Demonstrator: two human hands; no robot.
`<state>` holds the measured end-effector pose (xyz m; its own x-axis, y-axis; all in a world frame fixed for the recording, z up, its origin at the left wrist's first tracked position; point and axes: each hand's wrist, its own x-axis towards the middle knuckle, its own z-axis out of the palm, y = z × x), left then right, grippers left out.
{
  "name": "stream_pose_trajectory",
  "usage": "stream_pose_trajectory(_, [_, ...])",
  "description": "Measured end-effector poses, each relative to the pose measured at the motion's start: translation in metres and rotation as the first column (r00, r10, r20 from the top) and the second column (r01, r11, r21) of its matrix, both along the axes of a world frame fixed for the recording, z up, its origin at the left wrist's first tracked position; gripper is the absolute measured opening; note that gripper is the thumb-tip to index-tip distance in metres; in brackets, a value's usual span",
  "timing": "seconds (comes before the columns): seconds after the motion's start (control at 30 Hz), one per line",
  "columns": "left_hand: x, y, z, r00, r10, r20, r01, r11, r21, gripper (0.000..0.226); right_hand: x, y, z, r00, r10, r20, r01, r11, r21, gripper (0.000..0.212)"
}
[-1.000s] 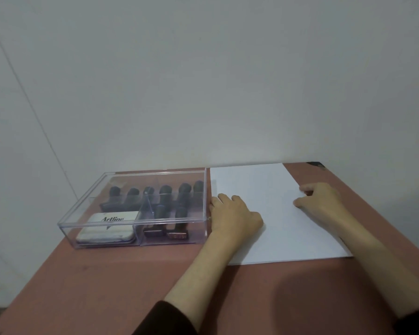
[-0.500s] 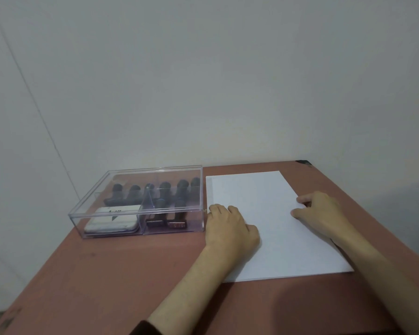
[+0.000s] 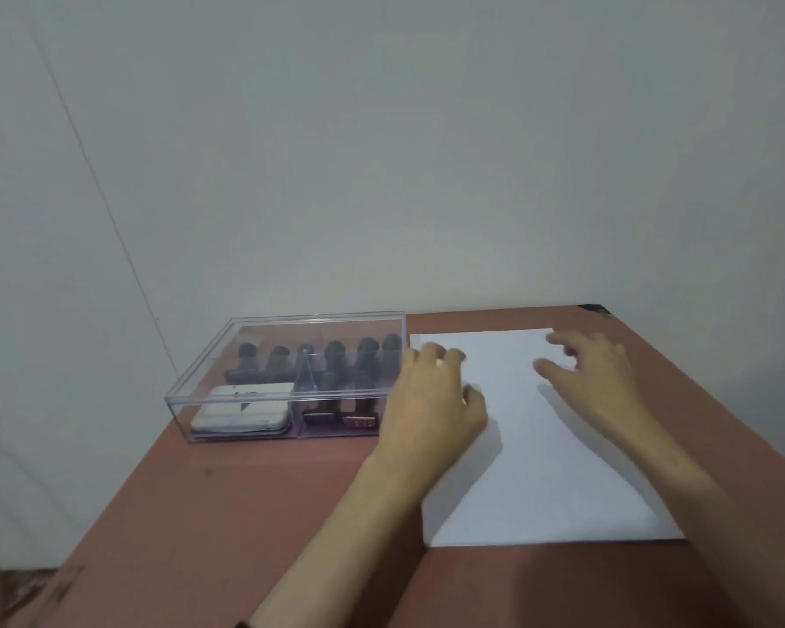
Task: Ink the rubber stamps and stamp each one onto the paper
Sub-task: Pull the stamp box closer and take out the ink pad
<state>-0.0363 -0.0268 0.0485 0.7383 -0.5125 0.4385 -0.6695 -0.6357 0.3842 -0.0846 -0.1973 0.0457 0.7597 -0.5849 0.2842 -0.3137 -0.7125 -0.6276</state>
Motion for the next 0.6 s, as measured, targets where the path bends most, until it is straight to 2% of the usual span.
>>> stream_pose_trajectory(0.07, [0.02,0.031,0.016,0.995,0.064,0.082,-0.047,0.981,-0.187,0.031,0.017,0.032,0.011,0.982,0.138,0.133,-0.159,0.972,0.17,0.034])
stream_pose_trajectory(0.1, [0.033,0.05,0.024,0.989,0.118,0.093,-0.092,0.964,-0.248,0.029,0.026,0.048,0.016,0.966,0.21,0.149,-0.243,0.938,0.249,0.032])
stream_pose_trajectory(0.13, [0.048,0.072,0.03,0.98,0.184,0.072,-0.157,0.947,-0.281,0.03,0.035,0.064,0.018,0.952,0.271,0.146,-0.304,0.901,0.311,0.034])
stream_pose_trajectory(0.2, [0.08,0.117,0.035,0.94,0.342,-0.011,-0.336,0.917,-0.217,0.036,0.053,0.086,0.019,0.935,0.342,0.091,-0.352,0.868,0.351,0.039])
stream_pose_trajectory(0.27, [0.109,0.155,0.03,0.864,0.492,-0.105,-0.497,0.867,-0.03,0.041,0.066,0.1,0.018,0.932,0.361,0.027,-0.35,0.879,0.324,0.038])
stream_pose_trajectory(0.33, [0.124,0.178,0.023,0.796,0.565,-0.215,-0.551,0.825,0.128,0.039,0.073,0.107,0.016,0.929,0.369,-0.025,-0.349,0.897,0.27,0.027])
stream_pose_trajectory(0.37, [0.127,0.183,0.02,0.778,0.568,-0.268,-0.55,0.822,0.145,0.033,0.075,0.109,0.015,0.93,0.367,-0.04,-0.346,0.905,0.247,0.024])
stream_pose_trajectory(0.43, [0.129,0.187,0.017,0.771,0.548,-0.325,-0.541,0.832,0.118,0.016,0.077,0.111,0.013,0.935,0.349,-0.058,-0.33,0.92,0.209,0.022])
stream_pose_trajectory(0.6, [0.125,0.189,0.02,0.776,0.472,-0.418,-0.537,0.843,-0.045,0.017,0.08,0.117,0.01,0.96,0.266,-0.089,-0.259,0.962,0.085,0.027])
